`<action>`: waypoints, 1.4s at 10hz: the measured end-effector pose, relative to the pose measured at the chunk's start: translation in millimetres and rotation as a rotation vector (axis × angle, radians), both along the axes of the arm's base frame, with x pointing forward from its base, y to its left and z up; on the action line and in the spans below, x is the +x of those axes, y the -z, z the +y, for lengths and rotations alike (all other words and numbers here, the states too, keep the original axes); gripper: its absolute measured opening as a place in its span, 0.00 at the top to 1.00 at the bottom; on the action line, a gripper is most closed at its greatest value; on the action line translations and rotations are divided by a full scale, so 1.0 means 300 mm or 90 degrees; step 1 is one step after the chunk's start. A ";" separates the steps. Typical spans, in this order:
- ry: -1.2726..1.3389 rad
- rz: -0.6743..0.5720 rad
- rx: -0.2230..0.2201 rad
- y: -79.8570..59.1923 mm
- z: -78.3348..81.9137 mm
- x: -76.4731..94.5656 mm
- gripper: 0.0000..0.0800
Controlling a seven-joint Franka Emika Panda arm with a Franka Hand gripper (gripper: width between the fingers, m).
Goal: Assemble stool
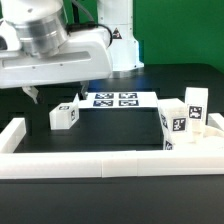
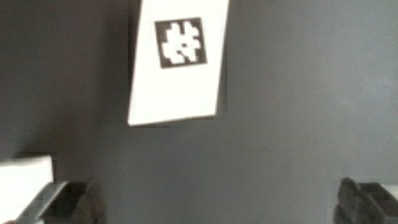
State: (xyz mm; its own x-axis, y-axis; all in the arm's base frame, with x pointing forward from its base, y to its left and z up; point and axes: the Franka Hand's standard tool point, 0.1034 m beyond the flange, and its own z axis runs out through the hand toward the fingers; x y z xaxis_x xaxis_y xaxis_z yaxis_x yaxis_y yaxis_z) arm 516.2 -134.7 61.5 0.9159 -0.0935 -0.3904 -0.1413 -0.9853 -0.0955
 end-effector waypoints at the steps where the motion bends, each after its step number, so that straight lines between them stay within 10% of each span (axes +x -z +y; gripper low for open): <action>1: 0.029 0.084 0.006 0.000 0.002 -0.016 0.19; 6: 0.040 0.314 0.055 0.027 -0.017 -0.061 0.19; 10: 0.029 0.308 0.046 0.026 -0.021 -0.026 0.19; 14: 0.069 0.389 0.045 0.111 -0.030 -0.120 0.19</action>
Offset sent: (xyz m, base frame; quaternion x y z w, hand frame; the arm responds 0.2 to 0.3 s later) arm 0.0000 0.0000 0.0000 0.0000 -0.1938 0.0000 0.9810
